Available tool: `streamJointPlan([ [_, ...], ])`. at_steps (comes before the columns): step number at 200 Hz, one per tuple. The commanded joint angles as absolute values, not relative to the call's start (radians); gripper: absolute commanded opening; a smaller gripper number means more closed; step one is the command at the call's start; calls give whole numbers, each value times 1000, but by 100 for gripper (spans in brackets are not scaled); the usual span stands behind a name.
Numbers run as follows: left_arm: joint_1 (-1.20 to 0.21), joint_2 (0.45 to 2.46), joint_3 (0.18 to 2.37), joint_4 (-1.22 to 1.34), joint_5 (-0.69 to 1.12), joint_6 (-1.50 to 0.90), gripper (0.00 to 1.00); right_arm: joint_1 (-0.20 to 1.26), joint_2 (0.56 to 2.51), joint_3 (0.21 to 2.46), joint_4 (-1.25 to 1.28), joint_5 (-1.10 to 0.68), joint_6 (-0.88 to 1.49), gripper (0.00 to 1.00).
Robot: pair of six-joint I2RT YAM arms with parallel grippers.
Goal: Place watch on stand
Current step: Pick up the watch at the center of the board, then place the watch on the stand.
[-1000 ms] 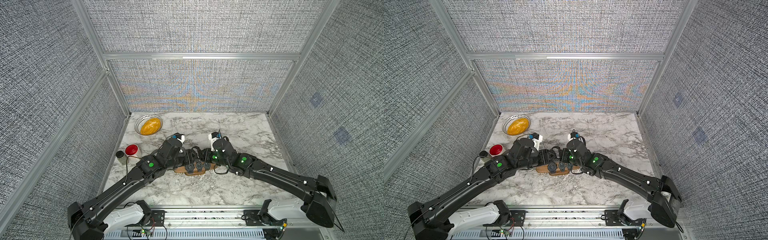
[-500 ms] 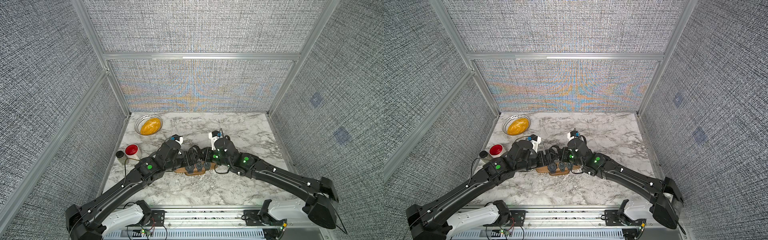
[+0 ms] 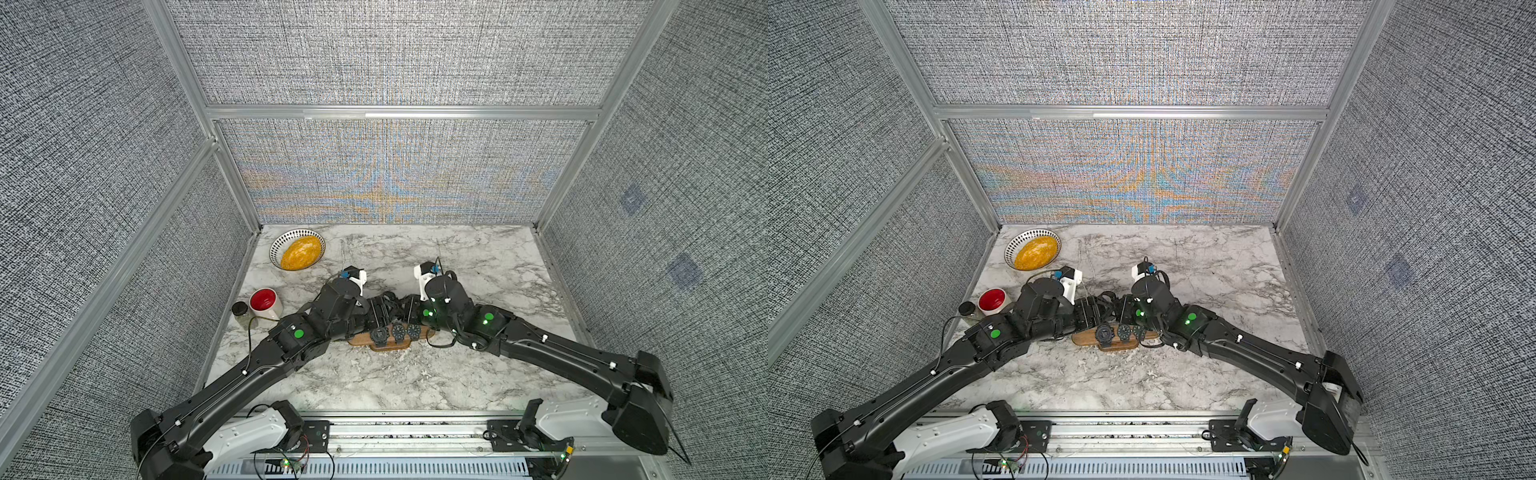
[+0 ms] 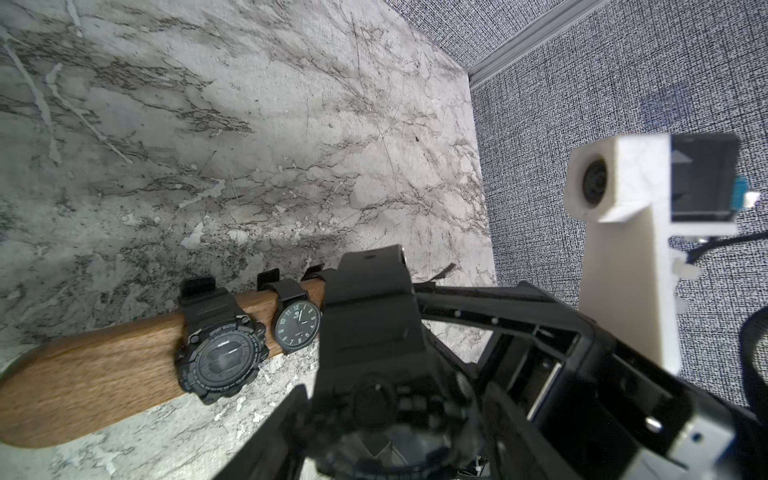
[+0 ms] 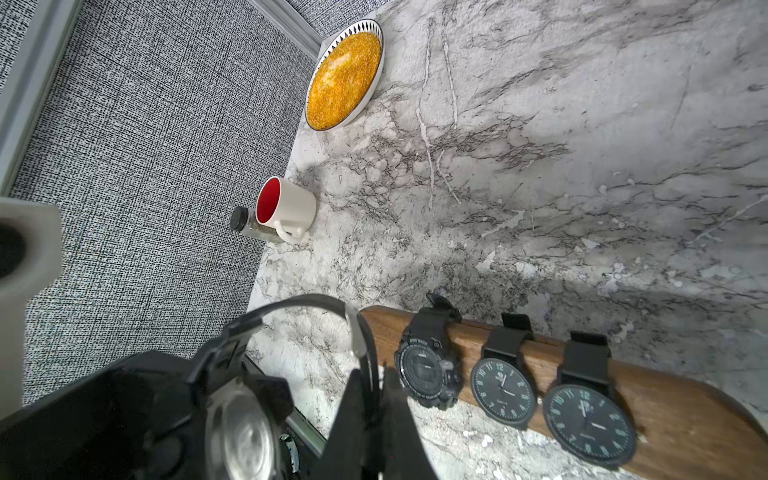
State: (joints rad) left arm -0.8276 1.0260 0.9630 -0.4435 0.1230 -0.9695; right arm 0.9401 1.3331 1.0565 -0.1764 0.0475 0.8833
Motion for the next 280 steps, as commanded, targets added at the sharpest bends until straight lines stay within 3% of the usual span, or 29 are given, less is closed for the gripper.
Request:
streamJointPlan([
  [1, -827, 1023, 965, -438, 120, -973, 63, 942, 1335, 1058, -154, 57, 876, 0],
  [33, -827, 1035, 969, -450, 118, -970, 56, 945, 1338, 1059, -152, 55, 876, 0],
  [93, -827, 1061, 970, -464, 121, -962, 57, 948, 1342, 1062, -150, 48, 870, 0],
  [153, -827, 1039, 969, -496, 82, -949, 47, 950, 1351, 1068, -150, 27, 862, 0],
  [175, -827, 1029, 959, -503, 73, -951, 44, 950, 1350, 1065, -147, 25, 862, 16],
  [197, -827, 1017, 961, -542, 58, -938, 42, 948, 1346, 1066, -168, 32, 856, 44],
  [212, -827, 1001, 967, -595, 43, -920, 39, 947, 1336, 1065, -189, 49, 851, 57],
  [236, -827, 958, 969, -700, 8, -894, 36, 945, 1315, 1059, -232, 93, 844, 65],
  [280, -827, 842, 947, -916, -38, -863, 33, 907, 1240, 1013, -285, 152, 825, 67],
])
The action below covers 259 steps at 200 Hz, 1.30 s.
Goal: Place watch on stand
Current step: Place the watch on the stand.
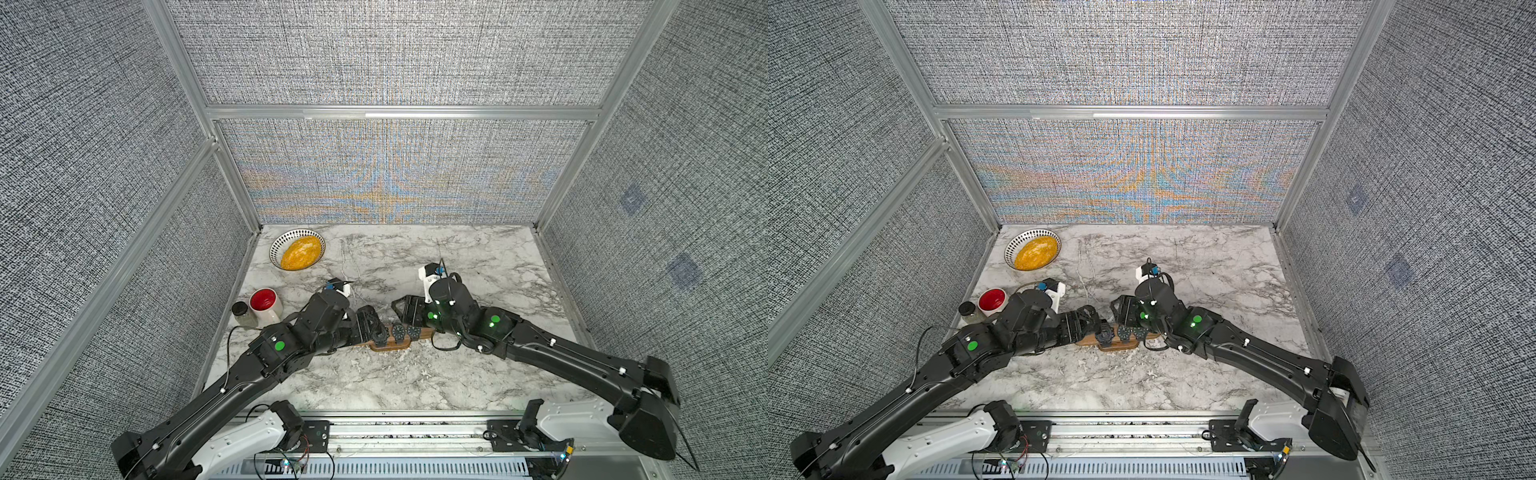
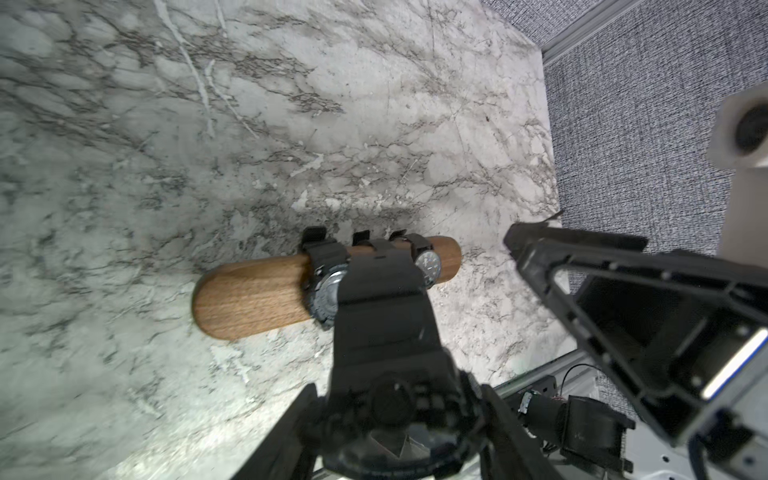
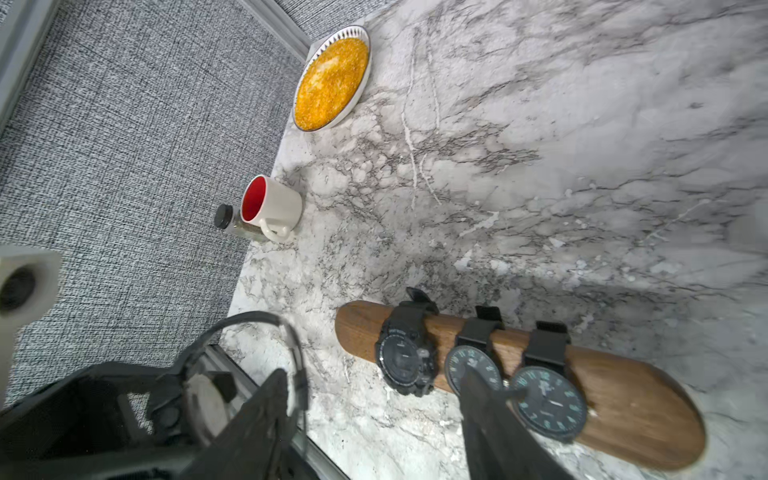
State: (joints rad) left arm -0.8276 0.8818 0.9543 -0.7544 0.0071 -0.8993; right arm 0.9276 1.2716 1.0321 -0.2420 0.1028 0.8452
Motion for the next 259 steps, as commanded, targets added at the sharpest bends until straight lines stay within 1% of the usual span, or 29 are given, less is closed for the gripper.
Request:
streamJointPlan([
  [1, -827, 840, 946, -921, -40, -863, 33, 905, 1238, 1012, -286, 152, 824, 67],
  [24, -827, 792, 922, -1011, -78, -857, 32, 873, 1197, 982, -301, 154, 815, 67],
  [71, -826, 753, 829, -1019, -86, -880, 31, 845, 1145, 932, -311, 154, 812, 67],
  [135, -825, 856, 805, -957, -139, -847, 30, 843, 1108, 892, -363, 165, 822, 67],
  [185, -814, 974, 823, -929, -183, -798, 30, 839, 1068, 873, -391, 187, 822, 67],
  [259, -751, 1057, 843, -917, -215, -723, 30, 836, 1065, 862, -404, 184, 819, 67],
])
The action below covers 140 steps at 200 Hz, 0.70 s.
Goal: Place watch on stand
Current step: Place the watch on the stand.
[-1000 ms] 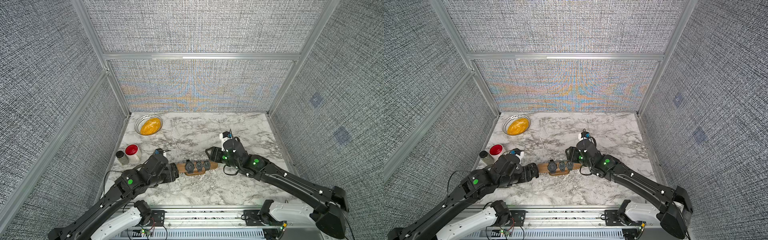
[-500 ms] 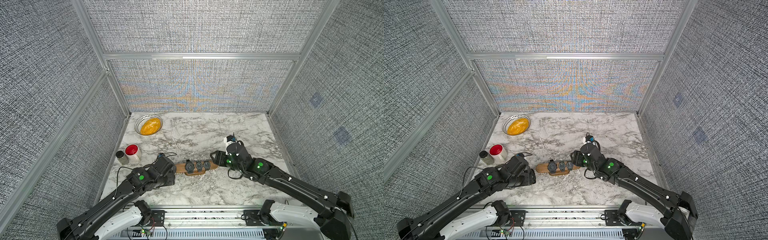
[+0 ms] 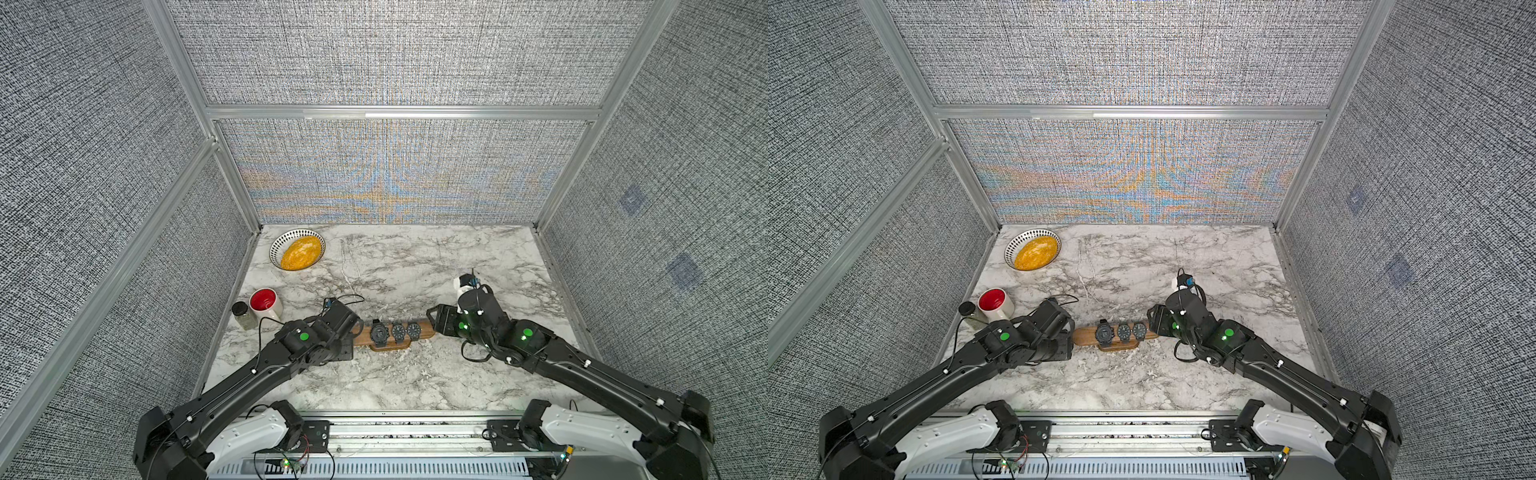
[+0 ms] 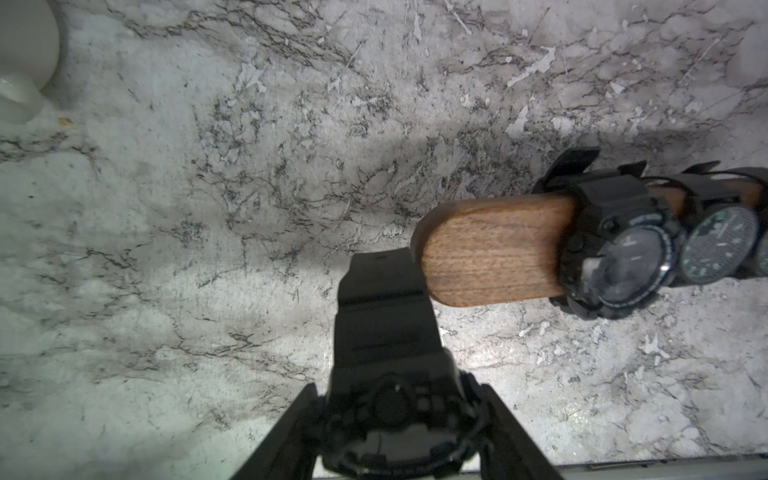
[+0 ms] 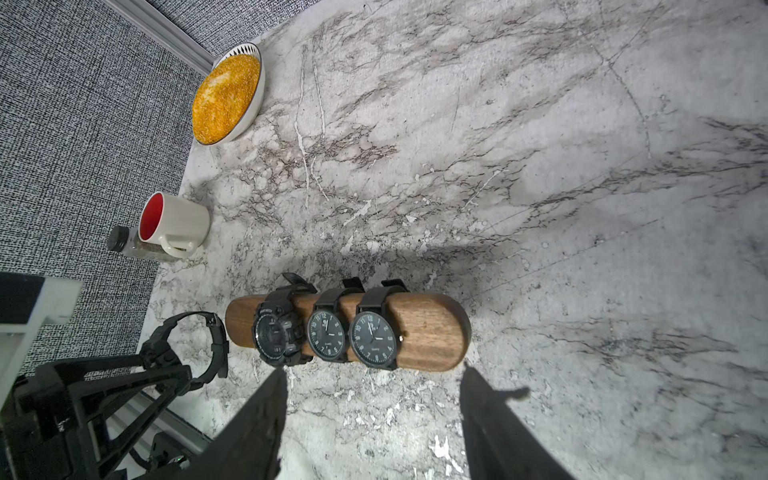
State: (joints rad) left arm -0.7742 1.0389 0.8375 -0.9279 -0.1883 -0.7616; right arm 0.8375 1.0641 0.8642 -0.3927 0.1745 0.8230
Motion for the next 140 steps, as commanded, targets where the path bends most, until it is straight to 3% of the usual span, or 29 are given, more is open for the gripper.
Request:
streamJointPlan([
  [1, -750, 1059, 843, -916, -215, -722, 30, 837, 1064, 862, -404, 183, 819, 67],
  [140, -669, 1165, 810, -734, -108, -630, 29, 833, 1084, 873, -421, 191, 801, 67],
])
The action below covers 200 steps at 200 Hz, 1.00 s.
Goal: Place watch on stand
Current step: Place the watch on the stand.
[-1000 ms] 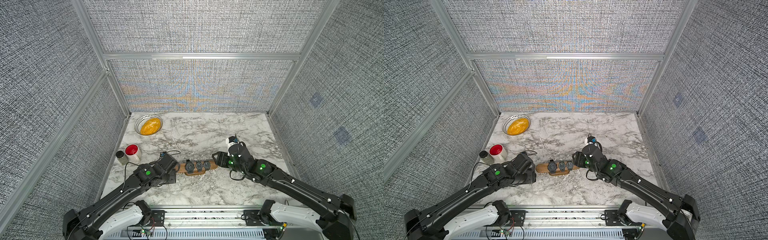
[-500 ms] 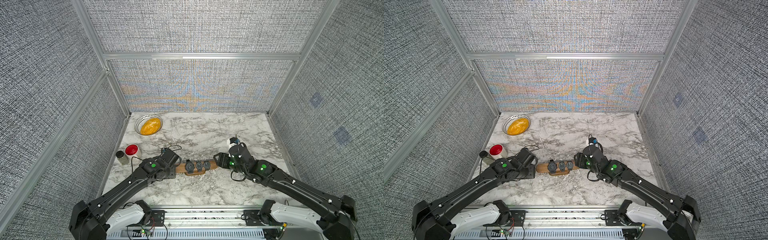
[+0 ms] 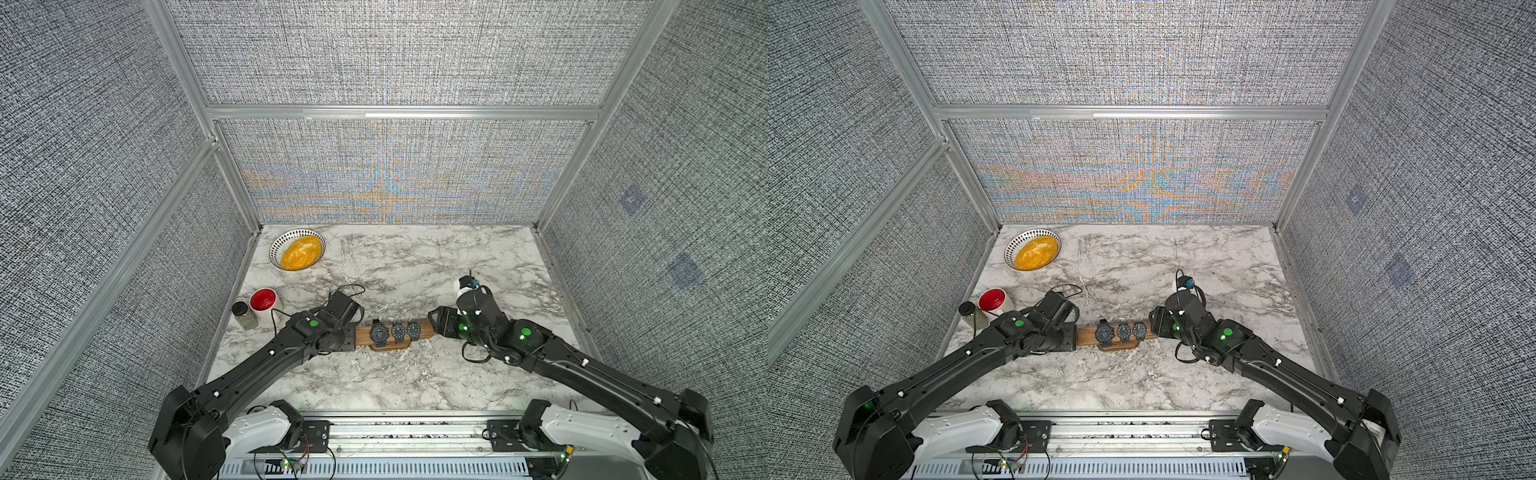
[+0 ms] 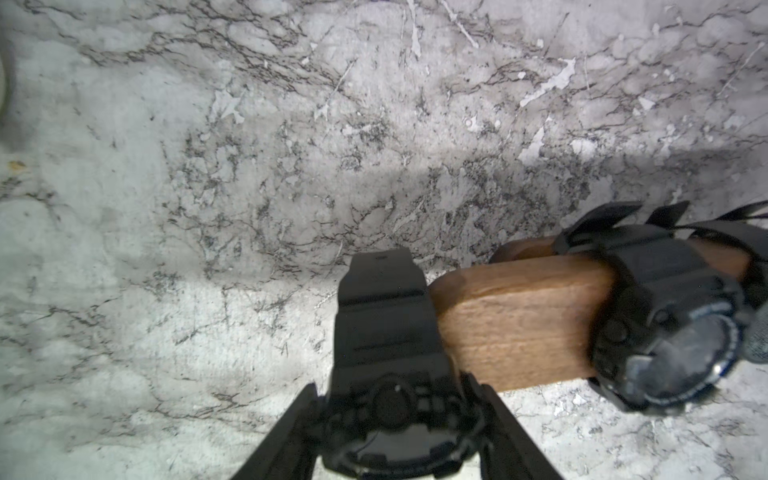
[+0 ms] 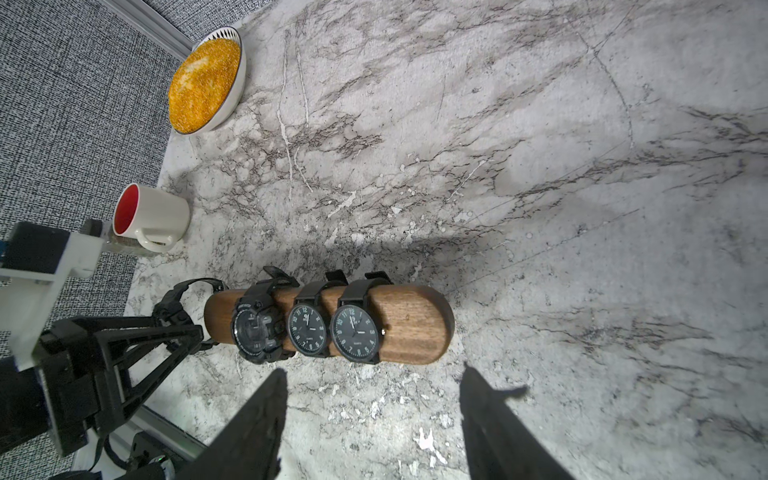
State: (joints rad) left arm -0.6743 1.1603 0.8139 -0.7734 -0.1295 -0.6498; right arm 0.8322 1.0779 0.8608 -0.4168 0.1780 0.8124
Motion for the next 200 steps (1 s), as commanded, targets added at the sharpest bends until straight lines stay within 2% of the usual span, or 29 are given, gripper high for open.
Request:
streamJointPlan([
  [1, -669, 1165, 810, -733, -108, -629, 29, 833, 1085, 873, -420, 192, 801, 67],
  [200, -660, 1264, 861, -717, 11, -621, 29, 832, 1114, 850, -394, 158, 798, 67],
])
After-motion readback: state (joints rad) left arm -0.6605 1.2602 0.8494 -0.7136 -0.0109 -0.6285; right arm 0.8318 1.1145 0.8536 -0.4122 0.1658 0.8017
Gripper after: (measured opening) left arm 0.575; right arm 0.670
